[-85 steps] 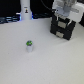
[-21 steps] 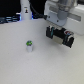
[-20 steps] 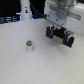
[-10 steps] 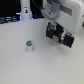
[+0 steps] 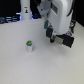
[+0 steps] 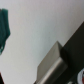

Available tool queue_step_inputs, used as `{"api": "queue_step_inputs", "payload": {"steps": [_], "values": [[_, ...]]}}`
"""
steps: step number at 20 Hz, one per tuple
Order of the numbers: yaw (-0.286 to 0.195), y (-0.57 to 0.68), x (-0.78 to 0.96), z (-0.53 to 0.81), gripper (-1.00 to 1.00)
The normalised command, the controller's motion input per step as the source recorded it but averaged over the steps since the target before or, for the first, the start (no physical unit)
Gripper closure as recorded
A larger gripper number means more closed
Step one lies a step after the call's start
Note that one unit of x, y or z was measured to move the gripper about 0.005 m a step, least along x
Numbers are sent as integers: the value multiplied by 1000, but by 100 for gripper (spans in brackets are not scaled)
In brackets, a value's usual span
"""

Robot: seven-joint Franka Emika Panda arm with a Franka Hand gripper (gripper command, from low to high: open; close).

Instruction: Open the kcup holder, insert the kcup into the holder, and close the kcup holder

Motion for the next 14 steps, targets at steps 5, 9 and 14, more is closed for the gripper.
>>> {"api": "queue_step_inputs", "payload": {"steps": [5, 9, 14], "values": [[-256, -412, -325, -69, -100], [-246, -438, -333, -105, -100], [-240, -451, -341, -145, -100]]}}
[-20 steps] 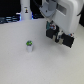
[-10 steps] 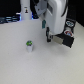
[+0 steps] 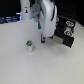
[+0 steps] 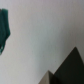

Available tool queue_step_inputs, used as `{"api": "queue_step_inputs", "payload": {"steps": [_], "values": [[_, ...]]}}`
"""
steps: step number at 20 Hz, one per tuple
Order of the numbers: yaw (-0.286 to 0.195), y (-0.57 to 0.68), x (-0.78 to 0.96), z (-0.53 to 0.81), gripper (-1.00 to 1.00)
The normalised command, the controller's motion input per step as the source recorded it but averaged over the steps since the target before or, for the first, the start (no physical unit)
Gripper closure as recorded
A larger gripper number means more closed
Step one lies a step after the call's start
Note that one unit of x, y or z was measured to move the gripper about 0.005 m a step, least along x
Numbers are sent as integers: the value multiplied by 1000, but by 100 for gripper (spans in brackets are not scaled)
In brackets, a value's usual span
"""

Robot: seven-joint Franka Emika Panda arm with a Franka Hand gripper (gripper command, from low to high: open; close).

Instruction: Open the kcup holder, insert the kcup into the holder, and close the kcup holder

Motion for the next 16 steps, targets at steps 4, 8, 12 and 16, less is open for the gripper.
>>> {"api": "queue_step_inputs", "payload": {"steps": [4, 8, 12, 16], "values": [[-239, -444, -357, -210, -100], [-221, -426, -330, -395, -100], [-186, -353, -329, -437, -100], [-220, -425, -322, -447, -100]]}}
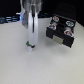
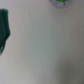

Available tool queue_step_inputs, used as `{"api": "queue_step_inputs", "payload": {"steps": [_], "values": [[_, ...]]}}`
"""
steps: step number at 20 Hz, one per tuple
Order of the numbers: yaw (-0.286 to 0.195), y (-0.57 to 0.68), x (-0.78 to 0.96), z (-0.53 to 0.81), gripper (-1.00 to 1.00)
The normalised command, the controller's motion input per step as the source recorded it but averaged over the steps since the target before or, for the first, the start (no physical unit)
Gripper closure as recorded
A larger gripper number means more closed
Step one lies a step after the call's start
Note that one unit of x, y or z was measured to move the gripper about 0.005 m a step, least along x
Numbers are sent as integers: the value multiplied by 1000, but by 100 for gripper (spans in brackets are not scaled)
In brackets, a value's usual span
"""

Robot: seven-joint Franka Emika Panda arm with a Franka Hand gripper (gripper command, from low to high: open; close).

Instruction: Open the kcup holder, insert the kcup into the holder, and close the kcup holder

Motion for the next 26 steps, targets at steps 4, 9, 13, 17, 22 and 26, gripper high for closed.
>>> {"api": "queue_step_inputs", "payload": {"steps": [4, 9, 13, 17, 22, 26], "values": [[-213, -275, -125, -416, -100], [-199, -106, 12, -282, -100], [-37, 0, -18, -54, -100], [0, 130, -375, 7, -100], [-7, 19, -539, 21, -100], [-45, -4, -137, -72, -100]]}}
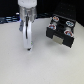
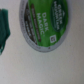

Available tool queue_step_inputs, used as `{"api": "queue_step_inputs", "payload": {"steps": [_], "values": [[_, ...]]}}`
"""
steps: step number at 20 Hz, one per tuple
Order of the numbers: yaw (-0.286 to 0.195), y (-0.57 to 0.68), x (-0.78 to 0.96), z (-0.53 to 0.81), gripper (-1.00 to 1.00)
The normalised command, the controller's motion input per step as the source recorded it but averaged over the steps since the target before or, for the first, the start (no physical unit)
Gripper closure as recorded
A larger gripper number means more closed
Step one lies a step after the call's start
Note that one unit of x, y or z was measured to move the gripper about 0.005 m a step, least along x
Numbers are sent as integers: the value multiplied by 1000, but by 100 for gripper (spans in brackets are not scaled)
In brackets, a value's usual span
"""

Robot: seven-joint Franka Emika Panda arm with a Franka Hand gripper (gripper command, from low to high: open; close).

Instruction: Open the kcup holder, insert the kcup into the holder, and close the kcup holder

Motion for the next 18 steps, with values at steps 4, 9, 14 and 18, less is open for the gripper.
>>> {"api": "queue_step_inputs", "payload": {"steps": [4, 9, 14, 18], "values": [[-130, -91, 79, -246, -100], [-34, -26, 97, -126, -100], [-105, -27, 86, -142, -100], [-87, -6, 17, -32, 100]]}}
